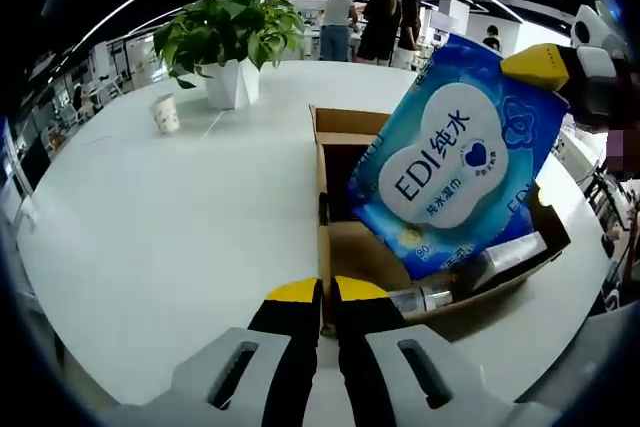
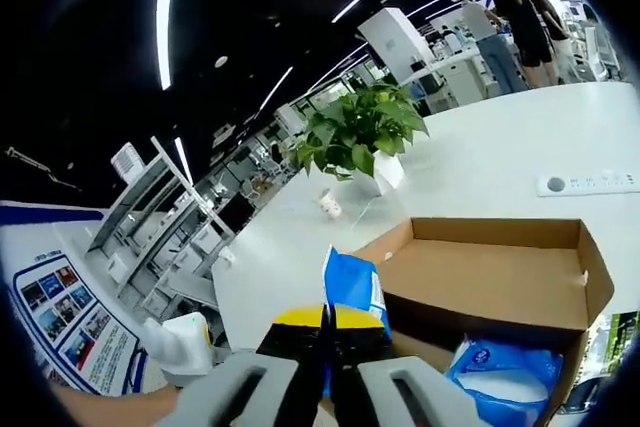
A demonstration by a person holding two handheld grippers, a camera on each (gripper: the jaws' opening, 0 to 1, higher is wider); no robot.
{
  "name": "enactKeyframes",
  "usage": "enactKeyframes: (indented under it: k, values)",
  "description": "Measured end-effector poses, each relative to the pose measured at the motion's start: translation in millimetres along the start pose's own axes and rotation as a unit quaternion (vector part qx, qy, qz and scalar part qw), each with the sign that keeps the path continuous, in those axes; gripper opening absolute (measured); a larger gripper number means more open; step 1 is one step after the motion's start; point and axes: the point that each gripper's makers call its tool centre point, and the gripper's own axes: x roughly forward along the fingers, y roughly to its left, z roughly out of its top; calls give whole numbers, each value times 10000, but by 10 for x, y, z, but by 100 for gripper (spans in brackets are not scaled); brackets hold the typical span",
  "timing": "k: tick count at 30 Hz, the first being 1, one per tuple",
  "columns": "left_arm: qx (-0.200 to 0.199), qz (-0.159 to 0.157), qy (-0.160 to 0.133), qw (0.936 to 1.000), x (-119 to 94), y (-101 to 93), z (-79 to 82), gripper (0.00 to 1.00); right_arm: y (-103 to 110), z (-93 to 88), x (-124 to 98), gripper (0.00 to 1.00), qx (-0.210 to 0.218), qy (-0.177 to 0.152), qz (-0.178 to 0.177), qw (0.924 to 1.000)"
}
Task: Operate the shoe box by opening the lid, removing the specified soft item, and placing it in the target area until the item is outside and the box remains undamaged.
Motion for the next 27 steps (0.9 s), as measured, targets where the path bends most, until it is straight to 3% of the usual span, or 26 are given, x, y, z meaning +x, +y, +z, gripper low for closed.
enactKeyframes:
  k: [27]
  values:
    - [54, 26, 55, 10000, 6, 17, 7, 2, 127, 379, -386, 0, -33, -301, -175, 9994]
